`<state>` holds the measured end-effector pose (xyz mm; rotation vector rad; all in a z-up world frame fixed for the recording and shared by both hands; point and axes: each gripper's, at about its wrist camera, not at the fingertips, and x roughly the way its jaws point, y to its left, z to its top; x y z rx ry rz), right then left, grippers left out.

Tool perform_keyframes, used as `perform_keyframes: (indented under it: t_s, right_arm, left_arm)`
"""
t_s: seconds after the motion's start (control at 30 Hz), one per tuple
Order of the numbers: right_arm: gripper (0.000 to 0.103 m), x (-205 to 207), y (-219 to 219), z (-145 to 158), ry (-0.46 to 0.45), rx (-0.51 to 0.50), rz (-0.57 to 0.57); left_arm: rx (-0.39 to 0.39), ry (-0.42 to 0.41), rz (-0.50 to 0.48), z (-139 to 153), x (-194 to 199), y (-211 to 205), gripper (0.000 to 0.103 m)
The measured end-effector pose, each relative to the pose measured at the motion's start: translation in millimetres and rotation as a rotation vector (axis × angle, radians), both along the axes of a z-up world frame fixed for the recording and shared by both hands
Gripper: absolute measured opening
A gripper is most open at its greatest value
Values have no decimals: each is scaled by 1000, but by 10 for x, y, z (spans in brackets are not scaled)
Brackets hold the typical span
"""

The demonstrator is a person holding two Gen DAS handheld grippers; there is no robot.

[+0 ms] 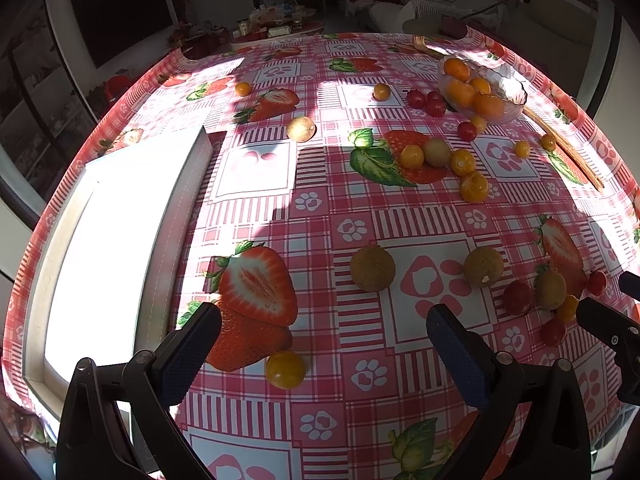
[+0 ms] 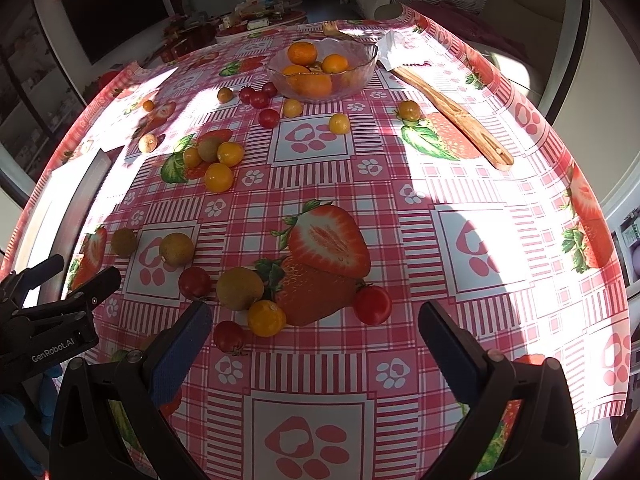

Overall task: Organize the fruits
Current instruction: 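Move both tools toward the loose fruits on the tablecloth, then grasp a yellow-green round fruit with the left tool while the right tool grasps a yellow cherry tomato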

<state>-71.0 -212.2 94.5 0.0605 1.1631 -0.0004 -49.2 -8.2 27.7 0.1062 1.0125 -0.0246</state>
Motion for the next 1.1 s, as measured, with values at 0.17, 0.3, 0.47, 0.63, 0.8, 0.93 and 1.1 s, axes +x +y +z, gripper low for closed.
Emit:
perform_keyframes:
  t_s: [0.17,0.3,0.47,0.63,0.8,0.93,1.1]
  right_arm:
    - [103,-3,-3,0,0,5,-3]
    - [103,-3,9,-1,2,7,4]
    - [103,18,87,-30,8,7,25]
    - [100,32,183,-57,13,9,56]
    - [90,-18,260,-61,3,-22,95]
    - [64,-17,345,-76,14,-22,144]
    - [55,-73,406,-190,39,-41,154]
  left_arm:
    - [3,-1,-4,-4,6,-6,103]
    - [7,5,-9,-25,29,-20,103]
    - [24,3,-36,-49,82,-87,103]
    - [35,3,-64,-74,157,-123,103]
    - [26,22,-83,-123,219,-158,85]
    - [0,35,-81,-137,241,-164,77]
    - [-63,41,-118,-122,231,-202,47]
